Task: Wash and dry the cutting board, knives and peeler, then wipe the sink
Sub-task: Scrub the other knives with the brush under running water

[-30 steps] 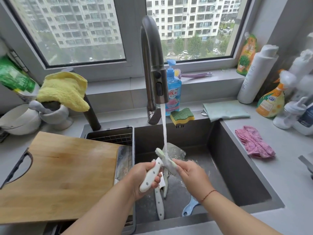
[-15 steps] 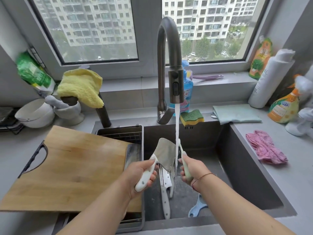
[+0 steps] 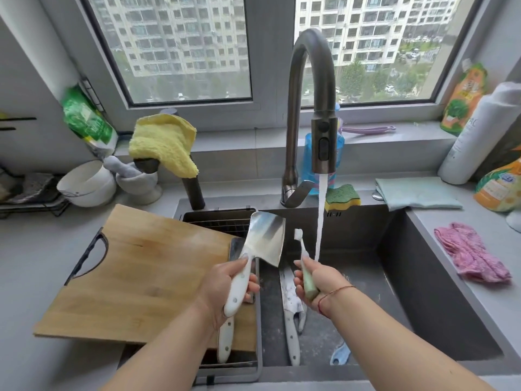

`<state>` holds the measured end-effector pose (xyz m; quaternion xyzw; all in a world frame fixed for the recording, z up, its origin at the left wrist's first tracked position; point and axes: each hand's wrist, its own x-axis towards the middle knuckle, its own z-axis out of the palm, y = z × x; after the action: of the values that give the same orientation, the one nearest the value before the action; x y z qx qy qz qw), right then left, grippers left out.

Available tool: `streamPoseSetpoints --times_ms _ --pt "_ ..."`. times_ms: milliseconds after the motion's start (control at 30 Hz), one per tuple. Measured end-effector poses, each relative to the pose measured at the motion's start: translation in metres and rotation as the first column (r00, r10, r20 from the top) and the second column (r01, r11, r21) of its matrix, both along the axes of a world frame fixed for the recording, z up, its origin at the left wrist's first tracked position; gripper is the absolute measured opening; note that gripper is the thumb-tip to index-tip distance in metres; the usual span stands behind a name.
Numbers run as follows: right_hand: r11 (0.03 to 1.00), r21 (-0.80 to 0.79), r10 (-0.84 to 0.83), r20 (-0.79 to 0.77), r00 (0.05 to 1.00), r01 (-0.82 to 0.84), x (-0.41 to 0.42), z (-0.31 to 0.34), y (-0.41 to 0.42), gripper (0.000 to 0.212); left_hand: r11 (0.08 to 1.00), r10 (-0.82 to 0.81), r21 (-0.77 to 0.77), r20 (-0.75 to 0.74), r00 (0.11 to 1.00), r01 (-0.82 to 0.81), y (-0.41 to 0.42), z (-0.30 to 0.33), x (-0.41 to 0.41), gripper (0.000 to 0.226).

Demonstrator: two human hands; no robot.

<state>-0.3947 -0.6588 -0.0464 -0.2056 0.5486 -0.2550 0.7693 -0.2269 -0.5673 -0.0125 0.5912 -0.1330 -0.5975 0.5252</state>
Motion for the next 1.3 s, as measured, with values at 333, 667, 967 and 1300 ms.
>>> streamPoseSetpoints --times_ms 333,667,967,1300 --pt "1.000 0.010 -0.022 0.010 1.000 0.022 0.003 -0.005 0.006 0.025 0.977 0.208 0.028 0.135 0.969 -0.214 0.023 -0.026 0.029 0.029" --pt "0.999 0.029 -0.017 0.002 1.000 0.017 0.001 -0.017 0.008 0.026 0.967 0.115 0.201 0.204 0.972 -0.157 0.010 -0.053 0.023 0.021" --pt "0.999 0.039 -0.013 0.006 1.000 0.013 0.001 -0.023 0.006 0.025 0.954 -0.039 0.282 0.450 0.892 -0.101 0.011 -0.068 0.029 0.017" --pt "0.998 0.064 -0.016 0.008 1.000 0.016 -0.003 -0.032 0.002 0.026 0.951 -0.207 0.305 0.753 0.625 -0.053 0.016 -0.065 0.028 0.012"
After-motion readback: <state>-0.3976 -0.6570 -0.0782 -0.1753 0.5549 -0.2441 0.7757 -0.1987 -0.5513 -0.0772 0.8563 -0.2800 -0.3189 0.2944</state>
